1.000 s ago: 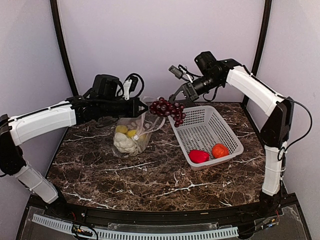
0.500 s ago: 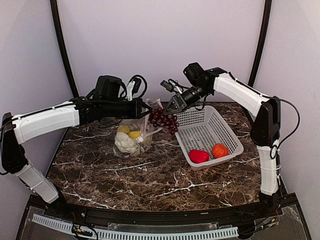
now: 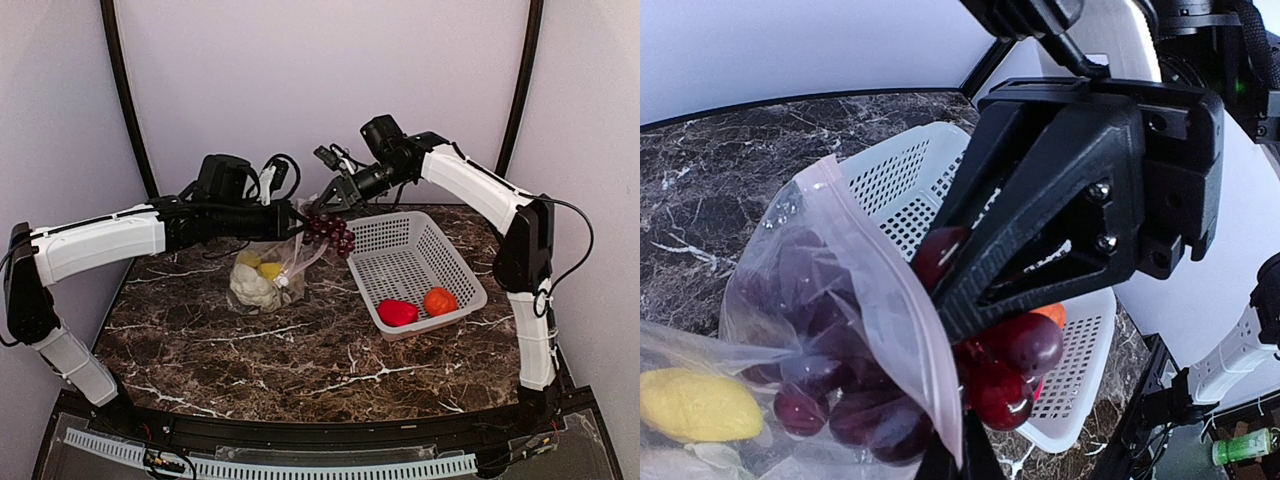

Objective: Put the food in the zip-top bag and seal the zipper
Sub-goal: Place the fake fruit in the zipper food storage bag.

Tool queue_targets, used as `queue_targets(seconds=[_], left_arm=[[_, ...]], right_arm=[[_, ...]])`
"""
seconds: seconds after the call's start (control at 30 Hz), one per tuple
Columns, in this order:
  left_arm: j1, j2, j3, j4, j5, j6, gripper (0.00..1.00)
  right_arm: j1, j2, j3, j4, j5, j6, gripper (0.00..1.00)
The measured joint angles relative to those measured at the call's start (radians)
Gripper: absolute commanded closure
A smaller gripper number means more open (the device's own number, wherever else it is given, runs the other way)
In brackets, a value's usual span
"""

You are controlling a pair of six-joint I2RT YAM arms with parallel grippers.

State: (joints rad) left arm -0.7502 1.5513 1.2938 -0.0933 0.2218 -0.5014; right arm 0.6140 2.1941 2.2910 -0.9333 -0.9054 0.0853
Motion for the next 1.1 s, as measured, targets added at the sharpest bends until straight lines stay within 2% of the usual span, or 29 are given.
queue_targets(seconds=[0.07, 0.23, 0.37, 0.43, 0.53, 0.67, 0.83, 0.97, 1.1], left_arm=[[0.000, 0.005, 0.000, 0.003, -0.001, -0.001, 0.99], [-0.004, 0.006, 0.000, 0.014, -0.022, -0.009, 0.99], [-0.005, 0.006, -0.006, 0.018, -0.037, -0.013, 0.99], [-0.005, 0.006, -0.010, 0.019, -0.045, -0.015, 0.99], [-0.006, 0.006, -0.019, 0.023, -0.060, -0.015, 0.99], [-0.005, 0.006, -0.039, 0.025, -0.094, -0.013, 0.99], [-0.003, 0.003, -0.059, 0.027, -0.122, -0.007, 0.99], [0.002, -0.002, -0.069, 0.027, -0.139, 0.002, 0.99], [0.008, -0.026, -0.089, 0.025, -0.160, 0.013, 0.99]], right_arm=[[-0.001, 0.013, -0.012, 0.020, 0.001, 0.023, 0.95], [0.000, 0.060, -0.082, 0.070, -0.019, 0.069, 0.93], [0.001, 0.110, -0.089, 0.077, -0.018, 0.094, 0.77], [0.001, 0.113, -0.089, 0.080, -0.025, 0.090, 0.63], [0.000, 0.100, -0.087, 0.093, -0.067, 0.090, 0.51], [-0.010, 0.049, -0.095, 0.099, -0.110, 0.056, 0.43], [-0.060, -0.064, -0.148, 0.086, -0.141, -0.025, 0.39], [-0.103, -0.167, -0.269, 0.074, -0.103, -0.156, 0.37], [-0.092, -0.218, -0.436, 0.093, -0.032, -0.276, 0.34]])
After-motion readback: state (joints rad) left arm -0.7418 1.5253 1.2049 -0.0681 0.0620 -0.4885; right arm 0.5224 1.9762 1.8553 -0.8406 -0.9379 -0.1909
